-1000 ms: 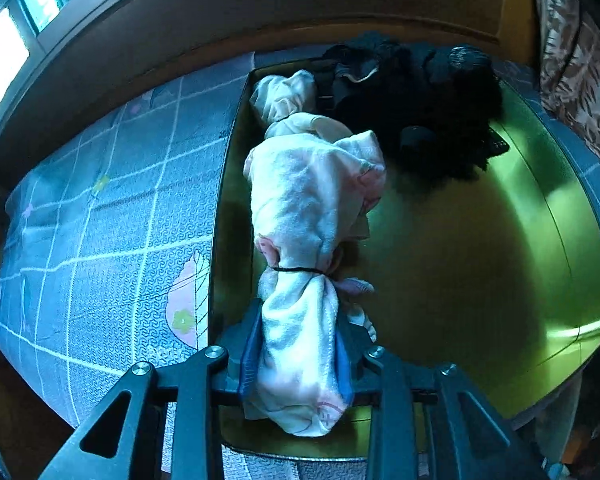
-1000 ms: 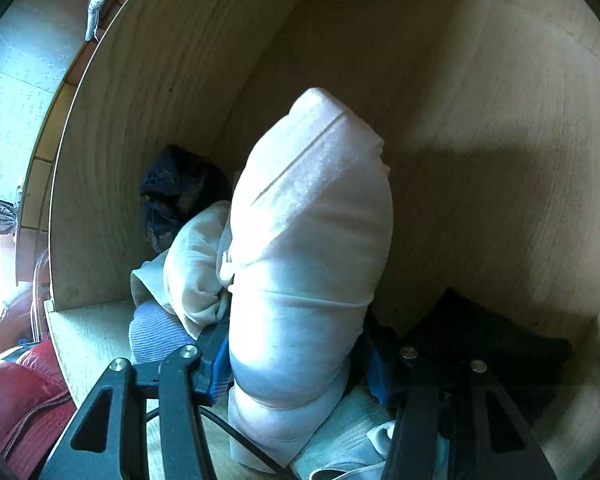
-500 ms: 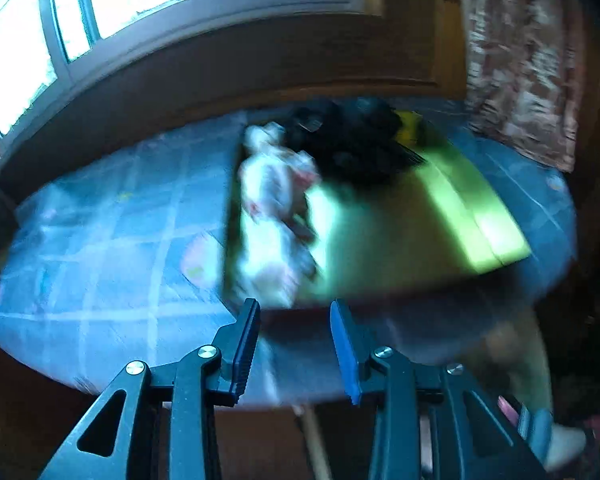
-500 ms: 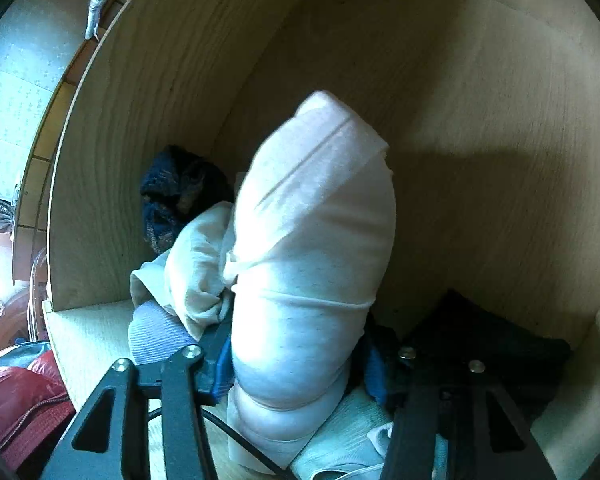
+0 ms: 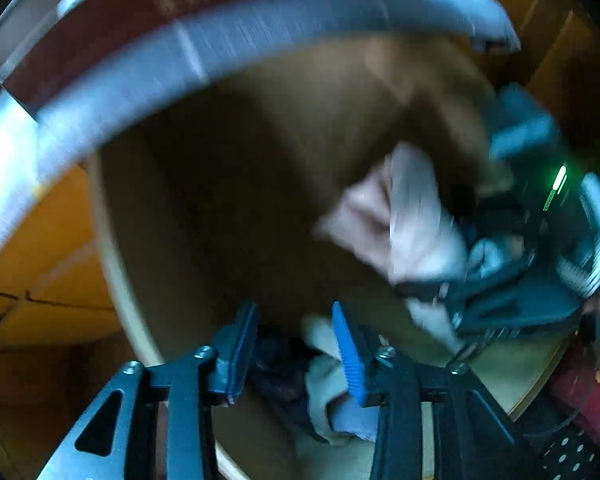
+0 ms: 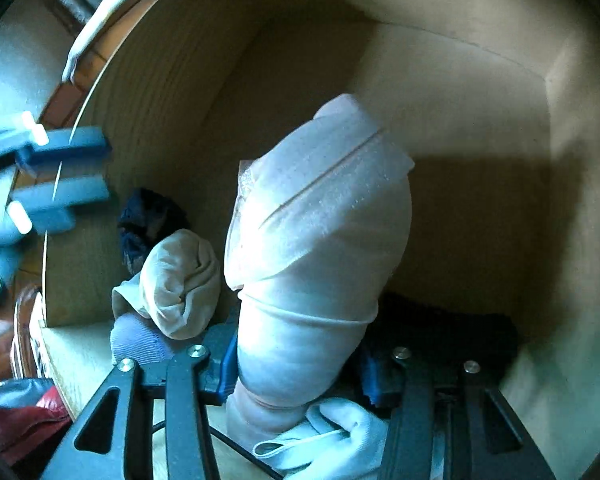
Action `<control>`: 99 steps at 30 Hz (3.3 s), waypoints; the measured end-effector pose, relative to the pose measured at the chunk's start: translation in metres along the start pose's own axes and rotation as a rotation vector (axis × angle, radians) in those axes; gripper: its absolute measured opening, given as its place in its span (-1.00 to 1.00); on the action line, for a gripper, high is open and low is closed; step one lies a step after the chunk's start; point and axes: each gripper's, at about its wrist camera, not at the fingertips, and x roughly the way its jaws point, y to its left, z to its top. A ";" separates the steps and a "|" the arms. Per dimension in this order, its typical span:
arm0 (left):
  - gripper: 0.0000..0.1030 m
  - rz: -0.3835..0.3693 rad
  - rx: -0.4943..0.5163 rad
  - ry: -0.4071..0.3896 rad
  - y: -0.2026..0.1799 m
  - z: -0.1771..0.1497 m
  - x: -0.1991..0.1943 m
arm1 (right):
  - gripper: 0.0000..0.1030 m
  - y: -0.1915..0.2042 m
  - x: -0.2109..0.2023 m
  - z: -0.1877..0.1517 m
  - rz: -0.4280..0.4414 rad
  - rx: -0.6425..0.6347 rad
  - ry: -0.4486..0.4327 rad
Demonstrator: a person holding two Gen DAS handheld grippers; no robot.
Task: Take underwear out of drawer
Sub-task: 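Move the left tool into the drawer and grasp a light grey sock, then lift the white long sock with the right tool over the tray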
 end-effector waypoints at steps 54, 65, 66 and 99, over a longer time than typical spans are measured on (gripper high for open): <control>-0.54 -0.202 -0.248 0.030 0.039 0.025 0.066 | -0.08 0.021 -0.111 -0.025 0.036 0.024 -0.217; -0.54 -0.224 -0.254 0.037 0.038 0.019 0.075 | -0.08 0.037 -0.194 -0.014 0.033 -0.017 -0.294; -0.54 -0.229 -0.255 0.038 0.039 0.019 0.075 | -0.08 0.037 -0.205 -0.008 0.016 -0.020 -0.299; -0.54 -0.277 -0.269 0.063 0.045 0.016 0.090 | -0.02 -0.047 -0.142 0.254 -0.364 0.251 -0.153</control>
